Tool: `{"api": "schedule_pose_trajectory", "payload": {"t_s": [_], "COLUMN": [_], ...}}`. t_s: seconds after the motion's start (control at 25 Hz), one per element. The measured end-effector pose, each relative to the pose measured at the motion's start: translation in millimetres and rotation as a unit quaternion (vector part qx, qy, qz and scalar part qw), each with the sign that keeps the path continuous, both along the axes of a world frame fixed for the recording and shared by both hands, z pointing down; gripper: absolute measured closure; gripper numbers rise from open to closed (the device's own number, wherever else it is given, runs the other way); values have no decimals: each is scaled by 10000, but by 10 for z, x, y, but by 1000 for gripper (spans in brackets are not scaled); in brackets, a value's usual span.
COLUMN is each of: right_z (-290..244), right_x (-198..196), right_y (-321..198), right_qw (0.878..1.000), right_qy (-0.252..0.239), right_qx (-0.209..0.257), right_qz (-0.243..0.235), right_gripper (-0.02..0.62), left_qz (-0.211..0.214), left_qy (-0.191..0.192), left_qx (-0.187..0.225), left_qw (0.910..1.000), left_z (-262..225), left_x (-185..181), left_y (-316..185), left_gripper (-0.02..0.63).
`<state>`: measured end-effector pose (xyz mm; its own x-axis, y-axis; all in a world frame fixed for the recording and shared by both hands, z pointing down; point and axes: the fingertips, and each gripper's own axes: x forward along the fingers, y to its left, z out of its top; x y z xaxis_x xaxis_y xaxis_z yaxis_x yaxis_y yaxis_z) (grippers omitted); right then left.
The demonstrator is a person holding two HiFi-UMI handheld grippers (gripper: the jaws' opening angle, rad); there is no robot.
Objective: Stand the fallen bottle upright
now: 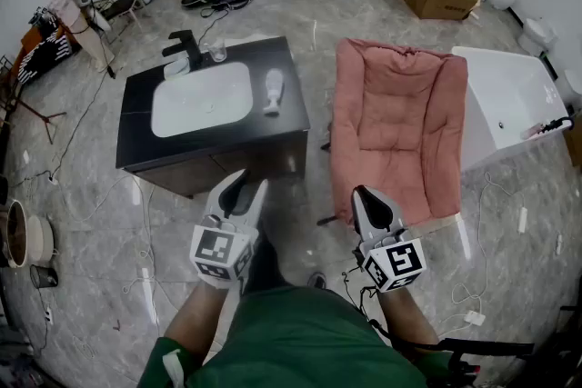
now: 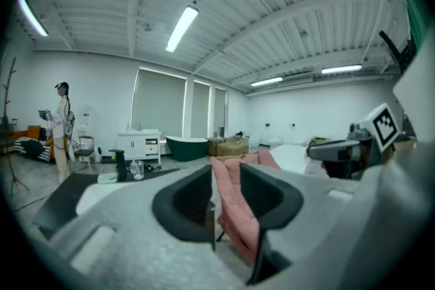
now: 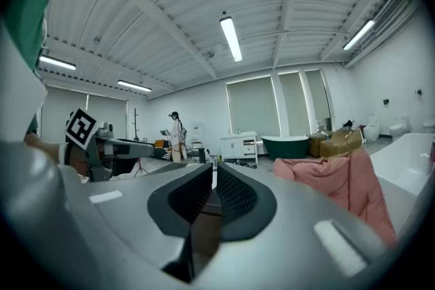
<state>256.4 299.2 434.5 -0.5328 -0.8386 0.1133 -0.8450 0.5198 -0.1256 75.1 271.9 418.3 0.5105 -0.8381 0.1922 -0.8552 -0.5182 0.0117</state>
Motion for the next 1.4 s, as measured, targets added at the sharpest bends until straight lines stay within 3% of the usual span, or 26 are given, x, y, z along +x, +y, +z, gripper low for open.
{"api": "schedule_pose_trajectory", "payload": {"t_s": [0.12,0.28,0.52,0.8,0.92,1.08,1.4], "right_z": [66,20,-90,-158,-214,-232,-126], "right_x": [120,157,40,11,-49,-185,-538], "right_y": [385,724,987,981,916,706,22], "right_qw": [9997,9997,9994,9997,9994,9988,9993], "right_qy": [8,59,64,92,145,126,326], "right_qx": [-232,-195,-11,96,195,364,171], "right_qz": [-40,-157,-335,-218,-248,-312,-85], "right_gripper": [574,574,574,559,511,502,502], "left_qz": [-39,-362,-545,-891,-1068,-1195,-975], "left_qy": [-38,-30,-9,10,38,35,197], "left_qx": [-367,-482,-267,-127,-41,25,-61], "left_qw": [9993,9982,9982,9959,9943,9928,9950], "left_z": [153,165,-21,-126,-183,-155,-3], "left_x": [92,-25,-114,-338,-498,-724,-1145], "left_y": [533,948,1222,1441,1414,1197,286], "left_gripper": [479,483,485,482,482,480,480]}}
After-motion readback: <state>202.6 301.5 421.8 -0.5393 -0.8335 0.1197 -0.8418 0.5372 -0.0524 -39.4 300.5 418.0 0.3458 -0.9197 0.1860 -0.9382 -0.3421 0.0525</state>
